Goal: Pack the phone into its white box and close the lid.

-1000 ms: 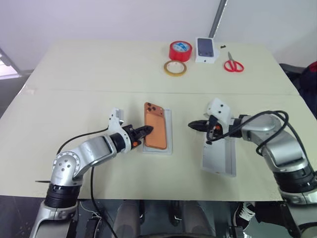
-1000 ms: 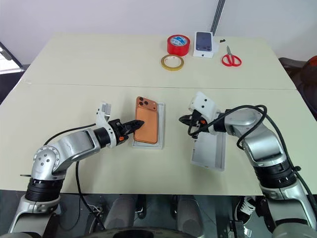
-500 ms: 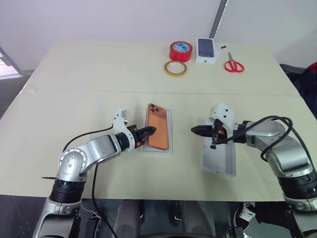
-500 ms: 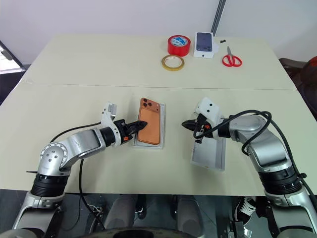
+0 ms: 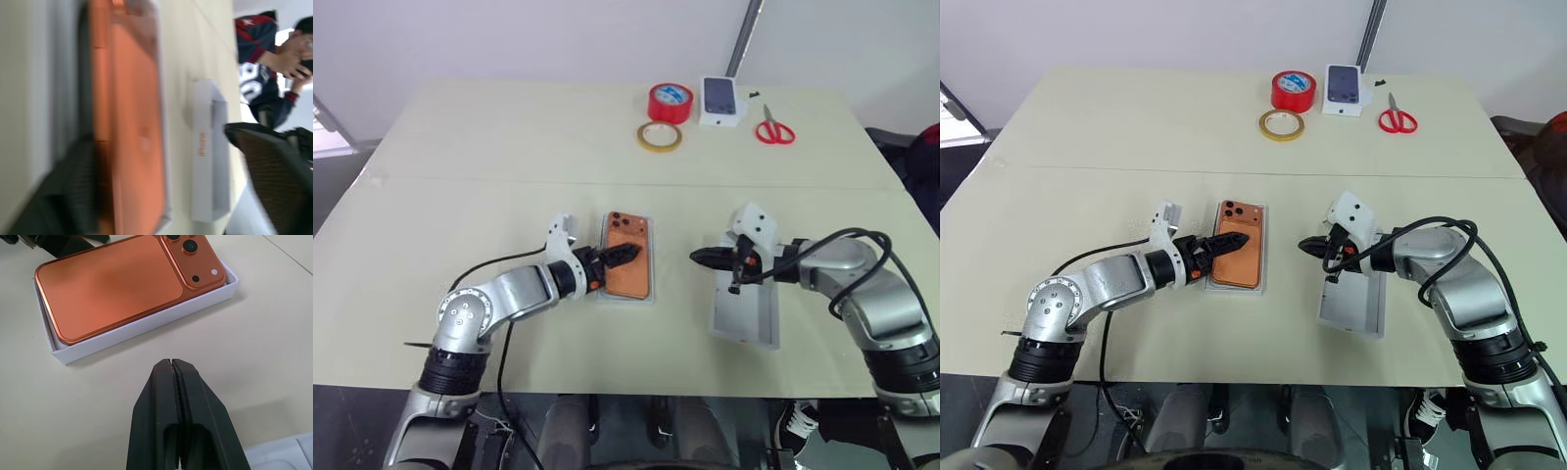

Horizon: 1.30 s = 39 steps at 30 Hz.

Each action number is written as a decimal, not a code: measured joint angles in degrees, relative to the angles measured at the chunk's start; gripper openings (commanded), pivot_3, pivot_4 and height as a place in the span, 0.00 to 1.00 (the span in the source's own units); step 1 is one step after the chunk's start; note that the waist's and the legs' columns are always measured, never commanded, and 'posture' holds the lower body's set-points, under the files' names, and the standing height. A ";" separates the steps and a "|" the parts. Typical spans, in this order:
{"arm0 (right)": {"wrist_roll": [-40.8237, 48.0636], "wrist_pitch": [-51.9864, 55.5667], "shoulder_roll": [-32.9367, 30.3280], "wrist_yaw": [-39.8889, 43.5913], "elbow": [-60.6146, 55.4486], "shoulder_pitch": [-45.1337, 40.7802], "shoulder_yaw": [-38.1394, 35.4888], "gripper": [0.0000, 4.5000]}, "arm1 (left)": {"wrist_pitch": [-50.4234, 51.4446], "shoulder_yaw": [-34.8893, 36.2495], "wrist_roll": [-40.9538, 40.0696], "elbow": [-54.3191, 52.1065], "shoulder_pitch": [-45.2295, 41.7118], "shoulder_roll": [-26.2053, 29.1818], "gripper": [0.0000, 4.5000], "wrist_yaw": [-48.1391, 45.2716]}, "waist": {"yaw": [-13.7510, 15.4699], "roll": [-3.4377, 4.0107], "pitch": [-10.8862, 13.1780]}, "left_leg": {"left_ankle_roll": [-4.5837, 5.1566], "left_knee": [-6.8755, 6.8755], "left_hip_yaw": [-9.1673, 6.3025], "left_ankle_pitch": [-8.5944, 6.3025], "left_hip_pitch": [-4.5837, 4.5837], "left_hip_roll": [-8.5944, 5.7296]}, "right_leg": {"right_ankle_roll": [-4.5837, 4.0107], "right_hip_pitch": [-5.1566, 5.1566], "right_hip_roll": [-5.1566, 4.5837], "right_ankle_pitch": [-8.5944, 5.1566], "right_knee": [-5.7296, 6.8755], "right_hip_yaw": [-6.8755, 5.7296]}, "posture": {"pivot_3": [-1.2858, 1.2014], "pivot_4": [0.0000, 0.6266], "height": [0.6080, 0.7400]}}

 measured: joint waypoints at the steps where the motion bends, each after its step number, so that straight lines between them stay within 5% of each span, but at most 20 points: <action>1: 0.01 0.00 -0.09 -0.01 0.00 0.00 0.00 0.00 | 0.04 0.00 -0.05 -0.02 0.11 0.37 0.99 0.03 | -0.01 0.00 0.00 | 0.00 -0.02 -0.01 0.00 0.02 0.00 | 0.00 0.00 0.00 0.00 0.00 0.00 | 0.52 0.24 1.00; 15: -0.54 -0.02 -0.41 -0.62 0.13 -2.29 0.69 0.00 | 2.37 4.24 0.44 -6.23 0.02 16.54 0.99 -4.38 | -0.06 0.01 0.01 | -0.01 -0.06 0.03 -0.02 0.05 0.02 | -0.01 -0.02 -0.02 -0.01 -0.01 0.02 | 0.52 0.24 1.00; 19: -2.86 1.43 -0.06 -2.83 0.25 -4.68 4.29 0.00 | 2.43 4.46 10.04 -6.31 -0.66 19.79 0.72 -7.65 | -0.07 0.02 0.01 | -0.02 -0.07 0.06 -0.03 0.03 0.03 | -0.02 -0.06 -0.03 -0.01 -0.02 0.02 | 0.52 0.24 1.00; 25: -5.87 9.51 3.95 -8.55 1.44 -10.26 9.85 0.00 | 3.61 0.75 28.15 -6.32 -2.14 21.70 0.06 -15.51 | -0.03 0.02 0.01 | -0.04 -0.10 0.11 -0.03 -0.04 0.03 | -0.03 -0.15 -0.05 -0.01 -0.02 0.02 | 0.52 0.24 1.00; 26: -6.85 10.20 4.64 -9.44 1.55 -10.98 11.27 0.00 | 4.04 -1.12 31.58 -6.20 -2.69 21.76 0.01 -17.04 | -0.03 0.02 0.01 | -0.04 -0.10 0.12 -0.04 -0.05 0.02 | -0.03 -0.17 -0.05 -0.01 -0.02 0.01 | 0.52 0.24 1.00; 33: -13.56 11.56 9.15 -14.10 5.04 -14.47 20.33 0.00 | 6.22 -12.52 50.58 -4.50 -8.36 18.09 0.01 -28.65 | -0.11 0.03 0.01 | -0.03 -0.09 0.15 -0.03 -0.17 0.02 | -0.01 -0.25 -0.04 0.00 -0.01 0.01 | 0.52 0.24 1.00; 39: -15.19 11.69 10.80 -14.02 6.02 -16.10 22.34 0.00 | 8.56 -15.31 57.96 -2.88 -11.19 12.23 0.01 -34.57 | -0.04 0.02 0.00 | -0.02 -0.03 0.15 -0.01 -0.15 0.02 | 0.01 -0.21 -0.02 0.00 0.05 -0.01 | 0.52 0.24 1.00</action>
